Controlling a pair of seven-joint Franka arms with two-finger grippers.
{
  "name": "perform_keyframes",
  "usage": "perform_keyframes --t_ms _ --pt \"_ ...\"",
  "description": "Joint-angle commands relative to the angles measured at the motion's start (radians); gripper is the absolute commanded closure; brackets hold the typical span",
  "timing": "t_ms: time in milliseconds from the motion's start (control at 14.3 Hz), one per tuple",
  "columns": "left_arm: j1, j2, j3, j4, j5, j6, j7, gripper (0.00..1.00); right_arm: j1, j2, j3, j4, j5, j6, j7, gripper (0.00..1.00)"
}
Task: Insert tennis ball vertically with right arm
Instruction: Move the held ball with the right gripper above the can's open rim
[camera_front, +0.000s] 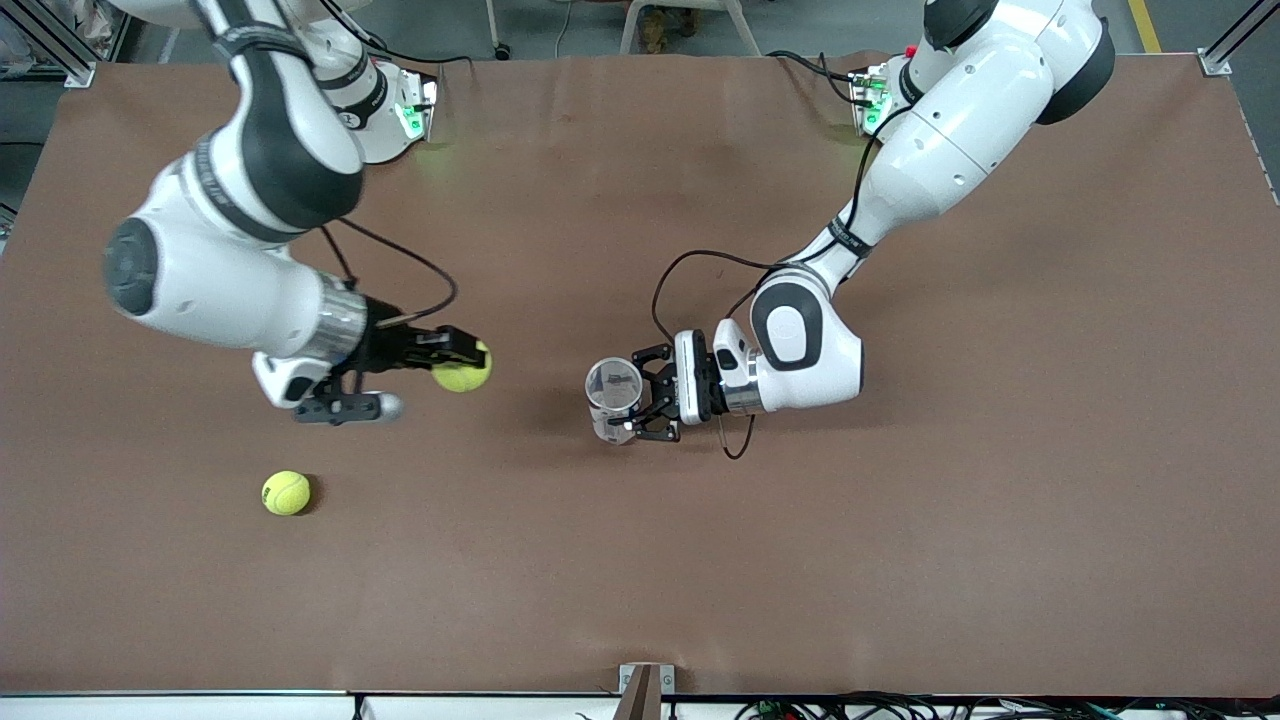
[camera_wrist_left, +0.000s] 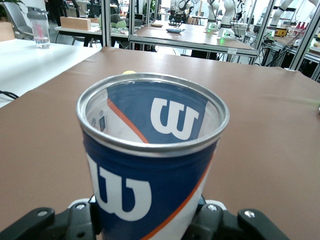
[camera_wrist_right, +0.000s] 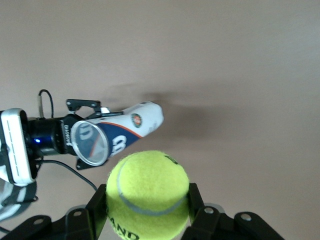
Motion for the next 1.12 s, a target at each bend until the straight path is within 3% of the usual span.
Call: perform_keyframes --t_ms 0,210,419,1048 --pt "-0.04 -0.015 0.024 -0.003 -0.01 0.037 -0.035 0.35 0.057 0.043 -0.009 0.009 0.018 0.092 0.104 0.57" --pt "-0.054 -0.015 0.032 -0.009 -0.009 0.051 -0.051 0.34 0.131 0.088 -0.009 0.009 0.014 0.155 0.159 0.57" --pt "-0.102 -0.017 0.085 -0.004 -0.009 0.065 -0.053 0.32 0.148 0.119 -0.009 0.01 0.015 0.228 0.193 0.57" --pt "-0.116 -0.017 0.092 -0.001 -0.01 0.067 -0.055 0.27 0.189 0.14 -0.009 0.023 0.009 0.231 0.236 0.56"
